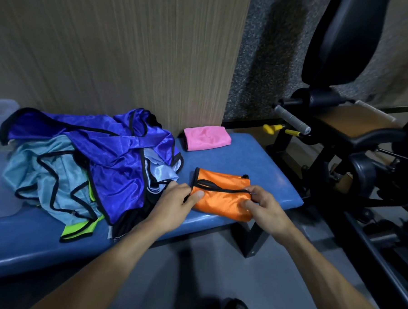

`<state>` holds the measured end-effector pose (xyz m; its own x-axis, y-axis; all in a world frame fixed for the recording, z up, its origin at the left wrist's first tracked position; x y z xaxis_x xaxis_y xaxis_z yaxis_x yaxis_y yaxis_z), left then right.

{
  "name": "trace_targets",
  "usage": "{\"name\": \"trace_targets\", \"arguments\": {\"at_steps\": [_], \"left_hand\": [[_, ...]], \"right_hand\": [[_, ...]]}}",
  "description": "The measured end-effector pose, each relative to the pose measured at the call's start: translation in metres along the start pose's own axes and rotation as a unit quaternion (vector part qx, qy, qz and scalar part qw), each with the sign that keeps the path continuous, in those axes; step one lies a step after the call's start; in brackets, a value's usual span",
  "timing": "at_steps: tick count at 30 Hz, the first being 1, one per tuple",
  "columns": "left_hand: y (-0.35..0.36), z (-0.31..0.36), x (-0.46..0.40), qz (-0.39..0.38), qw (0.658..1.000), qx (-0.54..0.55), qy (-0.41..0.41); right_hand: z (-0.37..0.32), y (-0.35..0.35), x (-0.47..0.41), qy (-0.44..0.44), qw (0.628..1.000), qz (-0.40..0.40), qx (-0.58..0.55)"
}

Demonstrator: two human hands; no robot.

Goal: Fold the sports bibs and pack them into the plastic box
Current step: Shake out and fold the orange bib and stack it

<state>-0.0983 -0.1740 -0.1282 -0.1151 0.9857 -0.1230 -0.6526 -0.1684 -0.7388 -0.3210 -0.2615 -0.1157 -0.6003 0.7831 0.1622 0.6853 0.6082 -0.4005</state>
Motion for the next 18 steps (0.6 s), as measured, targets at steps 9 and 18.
{"name": "trace_targets", "arguments": {"at_steps": [9, 18], "left_hand": [[-0.008, 0.013, -0.02, 0.076, 0.996, 0.003, 0.051], [-0.002, 0.008, -0.041, 0.043, 0.995, -0.044, -0.082]], "right_hand": [[0.007, -0.008, -0.018, 0.058, 0.993, 0.094, -0.04], [0.006, -0.019, -0.038, 0.07, 0.979, 0.19, -0.009]]}}
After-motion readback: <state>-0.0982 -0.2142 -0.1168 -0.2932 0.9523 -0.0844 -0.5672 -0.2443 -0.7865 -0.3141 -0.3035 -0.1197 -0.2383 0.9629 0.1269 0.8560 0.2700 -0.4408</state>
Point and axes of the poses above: each hand's wrist, its own x-axis away from the middle knuckle, its own y-axis out of the palm, z = x × y, the point moved 7 cm from there along -x, towards the middle knuckle, and after that the axes turned 7 degrees about -z, right-handed, at the moved point
